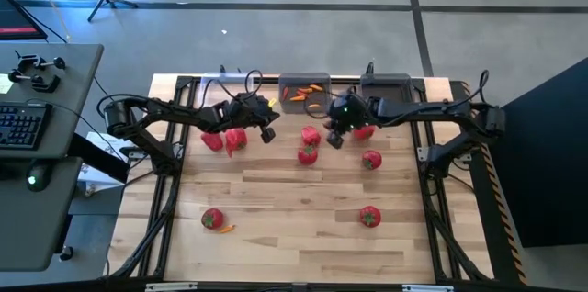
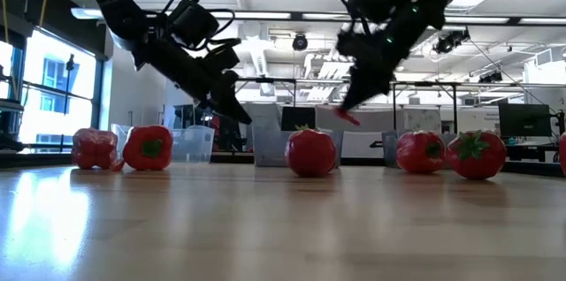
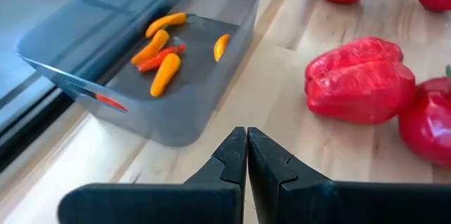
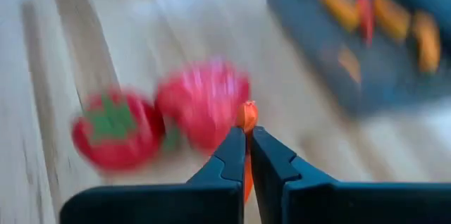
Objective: Sort produce into baskets
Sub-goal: Put the orange chili pepper into the left black bin
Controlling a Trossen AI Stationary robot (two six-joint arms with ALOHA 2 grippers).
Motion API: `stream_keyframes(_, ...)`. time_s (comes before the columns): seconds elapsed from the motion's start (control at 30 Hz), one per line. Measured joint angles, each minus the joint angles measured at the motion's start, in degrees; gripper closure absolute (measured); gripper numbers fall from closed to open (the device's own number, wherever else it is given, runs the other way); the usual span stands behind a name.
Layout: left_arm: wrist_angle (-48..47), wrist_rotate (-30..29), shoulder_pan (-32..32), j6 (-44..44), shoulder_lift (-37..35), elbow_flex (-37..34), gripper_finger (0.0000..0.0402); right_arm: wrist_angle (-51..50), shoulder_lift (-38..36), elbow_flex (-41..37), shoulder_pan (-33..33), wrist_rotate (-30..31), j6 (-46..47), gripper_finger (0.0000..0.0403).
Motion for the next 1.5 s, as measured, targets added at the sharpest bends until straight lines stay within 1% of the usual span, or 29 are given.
stream_keyframes(0.13, 0.41, 1.30, -0.15, 0.00, 0.00, -0.11, 0.0401, 3.87, 2.71, 4.62, -2.48, 0.02, -4.03, 0.0403)
stream_keyframes(0.27, 1.84, 1.45, -0.53, 0.01, 0.00, -0.11, 0.0401, 3.19, 9.53, 11.89, -4.90, -0.74, -9.88, 0.0403)
stream_keyframes(0.4, 1.88, 1.48, -0.53, -0.02, 0.00, -0.08, 0.0401, 0.27, 17.22, 19.95, -7.36, -3.55, -14.70, 0.0403)
stream_keyframes(0.57, 2.56, 1.47, -0.51, -1.21, 0.00, -0.08, 0.0401, -6.20, 24.64, 28.64, -10.72, -3.49, -18.83, 0.0403)
stream_keyframes(0.63, 2.66, 1.47, -0.51, -1.41, 0.00, -0.08, 0.0401, -8.07, 26.81, 30.74, -12.18, -3.52, -19.39, 0.0403)
stream_keyframes(0.83, 2.59, 1.45, -0.51, -1.40, 0.00, -0.08, 0.0401, -10.81, 31.29, 32.77, -15.66, -3.49, -19.60, 0.0403)
stream_keyframes(1.03, 2.59, 1.48, -0.51, -1.46, 0.00, -0.06, 0.0401, -10.83, 33.55, 32.80, -16.96, -3.44, -18.78, 0.0394)
stream_keyframes(1.17, 2.59, 1.48, -0.51, -1.51, 0.00, -0.06, 0.0401, -10.71, 33.53, 32.80, -16.98, -3.33, -18.52, 0.0366)
stream_keyframes(1.4, 2.55, 2.17, -0.49, -2.32, 0.00, -0.04, 0.0401, -11.75, 33.43, 32.80, -16.98, -3.23, -18.76, 0.0293)
stream_keyframes(1.5, 2.53, 4.26, -0.38, -2.45, 0.00, -0.04, 0.0401, -13.09, 32.43, 32.80, -16.98, -3.18, -19.25, 0.0282)
